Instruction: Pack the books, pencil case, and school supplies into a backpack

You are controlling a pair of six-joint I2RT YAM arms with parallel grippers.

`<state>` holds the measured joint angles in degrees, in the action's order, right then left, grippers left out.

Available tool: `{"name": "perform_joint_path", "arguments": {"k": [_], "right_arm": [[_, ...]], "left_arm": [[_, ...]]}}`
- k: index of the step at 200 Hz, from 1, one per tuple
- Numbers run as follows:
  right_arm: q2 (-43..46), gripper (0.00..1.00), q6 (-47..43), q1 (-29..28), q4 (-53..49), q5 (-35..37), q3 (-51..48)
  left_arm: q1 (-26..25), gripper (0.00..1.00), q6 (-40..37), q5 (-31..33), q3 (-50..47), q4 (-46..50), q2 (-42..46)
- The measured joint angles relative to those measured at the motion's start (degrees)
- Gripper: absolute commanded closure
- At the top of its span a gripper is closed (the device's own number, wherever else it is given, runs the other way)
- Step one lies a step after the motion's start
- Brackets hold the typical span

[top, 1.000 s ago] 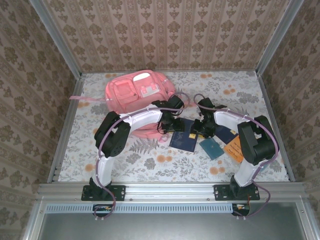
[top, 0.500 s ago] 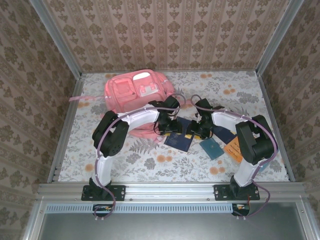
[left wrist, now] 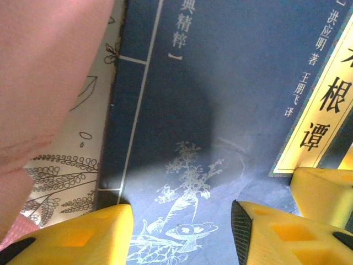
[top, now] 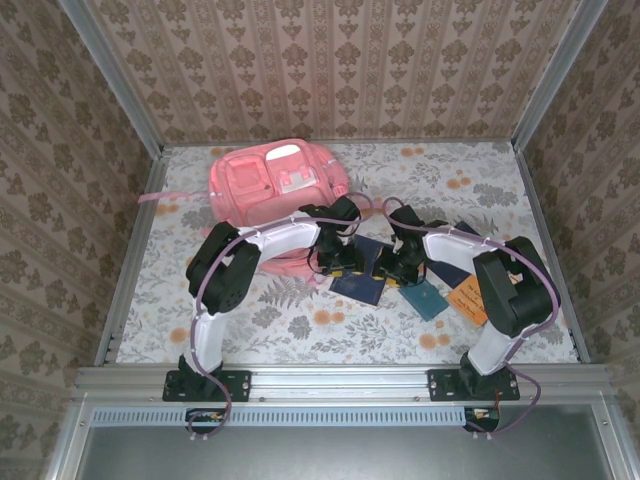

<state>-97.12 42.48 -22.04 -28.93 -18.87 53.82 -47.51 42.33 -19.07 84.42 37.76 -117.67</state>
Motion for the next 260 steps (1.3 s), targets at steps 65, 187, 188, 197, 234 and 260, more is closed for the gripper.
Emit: {"name": "perform_joint_path", "arguments": {"k": [65,187,188,197,234,260], "right_arm": [[3.5,0.80,2.5,-2.6,-3.5,3.5,1.4],[11.2,0.99,-0.7,-2.4,-6.0,7.8,3.2],[11.5,0.99,-0.9,-2.3,-6.0,7.8,3.2],[13.3,0.99,-2.1,-1.1,-6.0,7.5,3.2],[21.2,1.00,-7.1,3.0,-6.1,4.7,3.8],[24.2,1.00,-9.4,4.2,-5.4,-0.6,5.3]], "left_arm": [[0.4,0.56,0.0,-0.2,-0.8,-0.5,0.3],[0.0,0.30,0.0,-2.5,-4.7,-4.7,6.0],[0.0,0.29,0.0,-2.6,-4.7,-4.8,6.3],[0.4,0.26,0.0,-3.1,-4.7,-5.0,8.2],[6.1,0.11,-0.8,-5.1,-4.9,-7.3,18.0],[11.6,0.00,-1.8,-5.7,-7.1,-10.1,22.8]]}}
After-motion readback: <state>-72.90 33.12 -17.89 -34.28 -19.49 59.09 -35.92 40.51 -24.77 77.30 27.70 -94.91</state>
